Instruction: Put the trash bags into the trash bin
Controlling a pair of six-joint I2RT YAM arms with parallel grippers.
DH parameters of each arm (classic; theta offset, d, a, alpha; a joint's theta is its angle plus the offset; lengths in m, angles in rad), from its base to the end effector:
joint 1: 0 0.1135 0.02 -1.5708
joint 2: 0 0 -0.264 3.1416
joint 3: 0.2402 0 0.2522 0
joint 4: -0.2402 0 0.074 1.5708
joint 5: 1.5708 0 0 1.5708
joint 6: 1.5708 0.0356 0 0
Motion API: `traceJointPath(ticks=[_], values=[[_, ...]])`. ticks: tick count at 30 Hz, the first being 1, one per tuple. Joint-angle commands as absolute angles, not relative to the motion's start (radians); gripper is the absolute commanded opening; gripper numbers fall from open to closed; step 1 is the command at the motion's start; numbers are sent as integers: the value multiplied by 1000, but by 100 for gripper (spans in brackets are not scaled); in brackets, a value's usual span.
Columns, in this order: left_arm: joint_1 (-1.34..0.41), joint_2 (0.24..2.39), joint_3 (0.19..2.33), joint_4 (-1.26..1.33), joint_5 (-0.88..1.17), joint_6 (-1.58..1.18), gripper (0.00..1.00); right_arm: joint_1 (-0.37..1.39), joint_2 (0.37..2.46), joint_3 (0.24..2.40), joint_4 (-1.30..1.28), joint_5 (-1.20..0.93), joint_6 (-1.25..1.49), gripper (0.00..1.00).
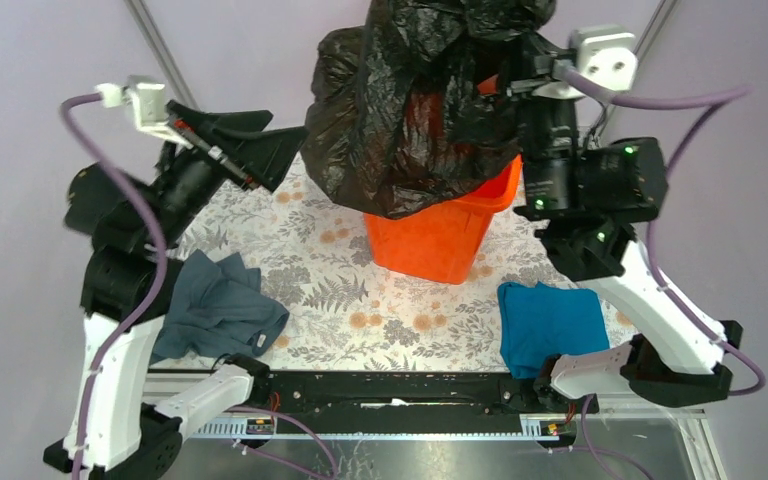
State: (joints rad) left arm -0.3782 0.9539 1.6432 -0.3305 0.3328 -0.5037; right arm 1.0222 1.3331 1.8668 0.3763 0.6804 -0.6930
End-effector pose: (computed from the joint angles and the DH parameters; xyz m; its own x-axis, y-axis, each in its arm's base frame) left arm 0.1062 -0.0547 0.5687 -0.0198 -0.4830 -0.8754 0.7121 0.6077 -0.3515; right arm 0.1237 0.1595 0.6266 0.6118 0.0488 -0.7895 -0.0923 0.9957 -0.0100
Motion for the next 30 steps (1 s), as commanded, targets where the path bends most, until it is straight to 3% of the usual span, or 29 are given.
traceJointPath(ticks=[1, 6, 11, 16, 22, 26, 30], values=[[-376, 1092, 1612, -341, 272, -517, 99, 1021, 1259, 1821, 434, 682, -737, 0], [-376, 1200, 1602, -177, 213, -605, 95, 1021, 1219, 1783, 437, 684, -738, 0], [-423, 1332, 1610, 18, 306, -646, 74, 1021, 1203, 1759, 448, 683, -735, 0], [-571, 1420, 1591, 116, 173, -497, 55, 1020, 1238, 1752, 457, 667, -730, 0], [-615, 1505, 1643, 12, 134, -405, 32, 1013, 1330, 1823, 418, 642, -714, 0], [-615, 1555, 1683, -127, 85, -379, 28, 981, 1393, 1889, 414, 607, -692, 0], [-615, 1603, 1749, -220, 101, -351, 29, 837, 1502, 2023, 306, 533, -560, 0]])
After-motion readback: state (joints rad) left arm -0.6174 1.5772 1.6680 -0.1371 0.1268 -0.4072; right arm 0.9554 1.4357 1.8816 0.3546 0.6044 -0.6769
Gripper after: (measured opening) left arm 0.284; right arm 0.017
